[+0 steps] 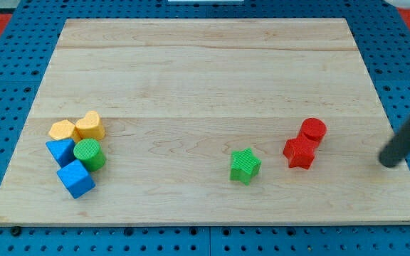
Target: Push the red circle towards top of the green star
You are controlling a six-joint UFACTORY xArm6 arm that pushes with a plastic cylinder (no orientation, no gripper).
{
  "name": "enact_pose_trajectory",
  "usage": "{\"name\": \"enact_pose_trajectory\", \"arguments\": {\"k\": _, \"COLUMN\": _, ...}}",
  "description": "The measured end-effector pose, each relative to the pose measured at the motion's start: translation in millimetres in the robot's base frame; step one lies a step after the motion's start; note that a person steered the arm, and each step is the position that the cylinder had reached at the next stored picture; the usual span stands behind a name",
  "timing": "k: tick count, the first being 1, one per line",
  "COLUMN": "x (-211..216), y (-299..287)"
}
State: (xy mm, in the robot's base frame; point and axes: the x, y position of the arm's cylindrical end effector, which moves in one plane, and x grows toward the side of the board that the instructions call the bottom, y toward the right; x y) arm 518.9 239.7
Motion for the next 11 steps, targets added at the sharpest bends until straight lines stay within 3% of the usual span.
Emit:
{"name": "enact_pose_trajectory", "arguments": {"k": 2, "x": -59, "y": -94}}
{"name": "enact_pose_trajectory", "arguments": {"k": 4, "x": -104, "y": -130}}
{"name": "enact_pose_trajectory", "arguments": {"k": 6, "x": -86, "y": -31}}
{"name": "enact_pose_trajectory", "arguments": {"k": 9, "x": -76, "y": -145}}
{"name": "enact_pose_trajectory", "arguments": {"k": 10, "x": -81, "y": -147}}
{"name": "enact_pose_trajectory", "arguments": {"k": 11, "x": -82, "y": -41}}
